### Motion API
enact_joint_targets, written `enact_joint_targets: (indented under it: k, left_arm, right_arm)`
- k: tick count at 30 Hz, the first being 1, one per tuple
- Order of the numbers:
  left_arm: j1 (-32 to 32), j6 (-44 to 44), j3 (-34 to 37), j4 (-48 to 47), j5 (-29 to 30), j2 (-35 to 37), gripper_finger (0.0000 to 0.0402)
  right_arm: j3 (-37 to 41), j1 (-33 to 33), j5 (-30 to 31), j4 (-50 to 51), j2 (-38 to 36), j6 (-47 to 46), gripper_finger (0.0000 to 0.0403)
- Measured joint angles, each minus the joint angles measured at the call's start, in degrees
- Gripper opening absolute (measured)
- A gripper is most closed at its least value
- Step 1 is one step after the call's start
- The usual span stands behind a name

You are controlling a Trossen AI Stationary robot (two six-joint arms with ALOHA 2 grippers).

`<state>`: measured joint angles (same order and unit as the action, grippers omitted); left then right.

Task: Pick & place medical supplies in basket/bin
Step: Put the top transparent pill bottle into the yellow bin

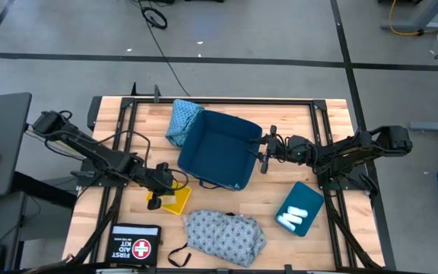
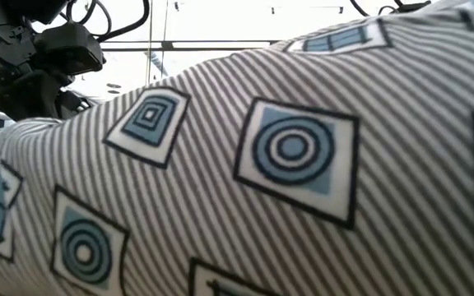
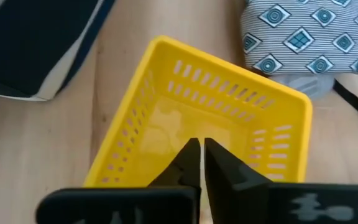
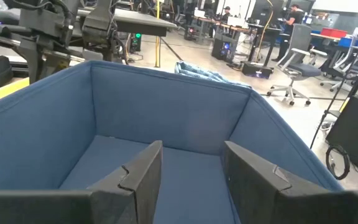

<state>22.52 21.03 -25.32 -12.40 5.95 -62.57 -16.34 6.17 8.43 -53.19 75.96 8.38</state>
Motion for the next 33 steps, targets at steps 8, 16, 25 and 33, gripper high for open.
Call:
enact_joint_targets:
  k: [8,16,25,33]
  left_arm:
    - [0.0,0.7,0.0,1.1,-1.5,-1.6,0.0001]
    - [-0.1,0.9,-0.1,4.9,-0.4,-4.8,0.0000]
    - [0.1,4.9,-9.3,-11.5,12.3,-2.9,0.0000]
    - [-1.7,22.6,-15.4,-40.5,21.9,-2.6,0.0000]
  right_arm:
    - [0.0,0.0,0.0,0.0,0.0,0.4,0.0176]
    - [0.0,0.0,0.0,0.0,0.0,1.1,0.0176]
    - [0.0,0.0,-0.1,0.9,0.0,1.4,0.0176]
    - [0.0,0.0,-0.3,1.7,0.0,1.5,0.0176]
